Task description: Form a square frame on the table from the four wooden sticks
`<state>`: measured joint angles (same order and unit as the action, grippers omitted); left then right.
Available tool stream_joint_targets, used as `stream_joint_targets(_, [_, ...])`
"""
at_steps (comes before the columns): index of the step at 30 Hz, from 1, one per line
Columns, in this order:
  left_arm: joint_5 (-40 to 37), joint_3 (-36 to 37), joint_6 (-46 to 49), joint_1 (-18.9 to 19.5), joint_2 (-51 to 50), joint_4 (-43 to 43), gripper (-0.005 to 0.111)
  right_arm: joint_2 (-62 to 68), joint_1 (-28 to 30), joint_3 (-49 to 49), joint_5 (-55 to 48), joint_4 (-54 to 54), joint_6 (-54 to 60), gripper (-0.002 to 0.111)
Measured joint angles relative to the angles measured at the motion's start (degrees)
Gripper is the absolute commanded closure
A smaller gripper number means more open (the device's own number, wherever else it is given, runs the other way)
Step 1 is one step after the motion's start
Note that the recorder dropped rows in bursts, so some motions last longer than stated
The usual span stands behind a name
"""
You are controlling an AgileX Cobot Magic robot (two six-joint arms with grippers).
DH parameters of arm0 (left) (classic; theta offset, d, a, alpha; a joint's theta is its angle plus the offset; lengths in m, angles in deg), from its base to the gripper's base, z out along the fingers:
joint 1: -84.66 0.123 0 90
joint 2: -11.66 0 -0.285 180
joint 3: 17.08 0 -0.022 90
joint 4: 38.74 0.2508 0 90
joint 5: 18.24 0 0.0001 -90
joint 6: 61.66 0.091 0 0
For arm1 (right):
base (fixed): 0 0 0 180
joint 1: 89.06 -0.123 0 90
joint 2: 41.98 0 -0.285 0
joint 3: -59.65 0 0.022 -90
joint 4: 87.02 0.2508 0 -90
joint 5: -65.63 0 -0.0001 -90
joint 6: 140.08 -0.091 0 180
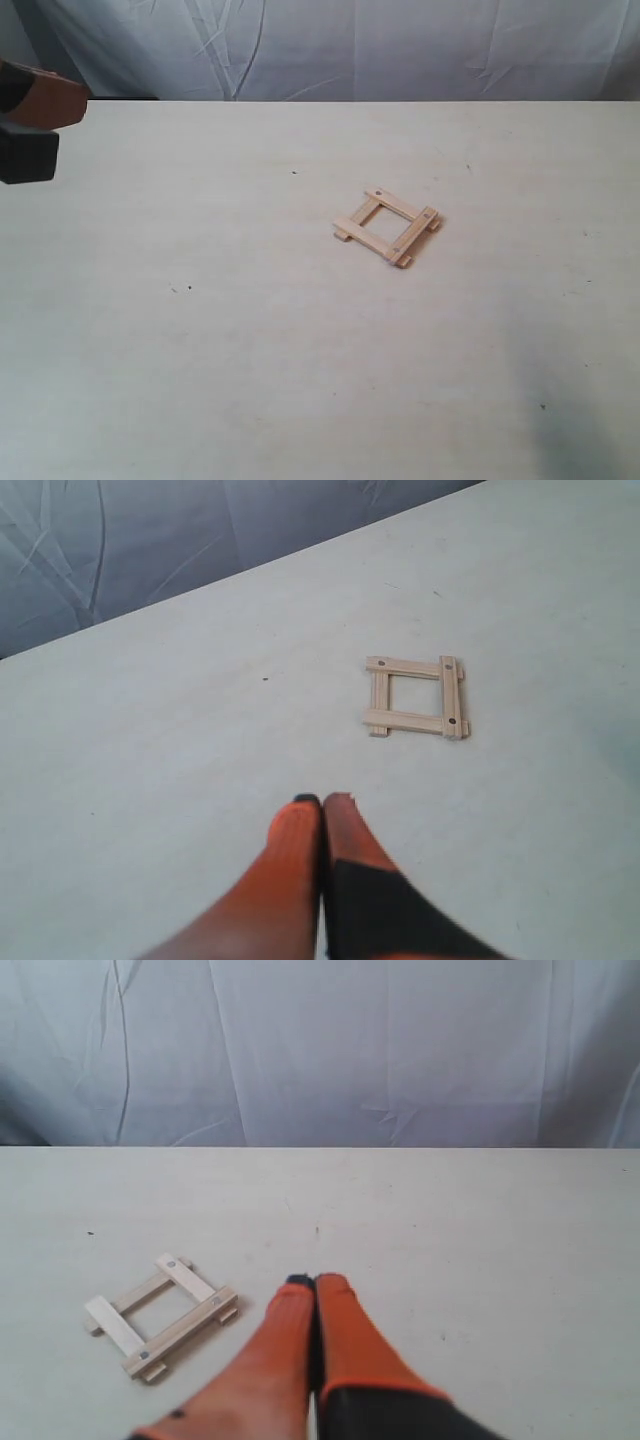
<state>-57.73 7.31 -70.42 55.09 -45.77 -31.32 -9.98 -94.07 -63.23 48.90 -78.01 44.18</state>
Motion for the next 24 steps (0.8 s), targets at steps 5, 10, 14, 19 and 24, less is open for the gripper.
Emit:
stream_joint_targets(5, [-0.23,0.00,0.00,0.00,0.00,0.42,0.107,-4.85,0.00,2.98,0.31,-0.05,0.00,0.109])
stream_joint_targets(10, [-0.23,0.00,0.00,0.00,0.00,1.56,0.107,-10.20,0.04,7.76,0.31,-1.43,0.00,0.109])
stream_joint_targets(14, [-0.23,0.00,0.00,0.00,0.00,1.89,0.107,-14.95,1.26,11.29,-0.05,-1.53,-1.19,0.109])
stream_joint_targets(19, [-0.23,0.00,0.00,0.00,0.00,1.98,0.107,-20.66,5.09,14.86,-0.16,-1.88,-2.69,0.109])
stream_joint_targets(24, [-0.23,0.00,0.00,0.00,0.00,2.43,0.107,-23.81,5.30,19.70,-0.32,-2.00,-2.74,0.109])
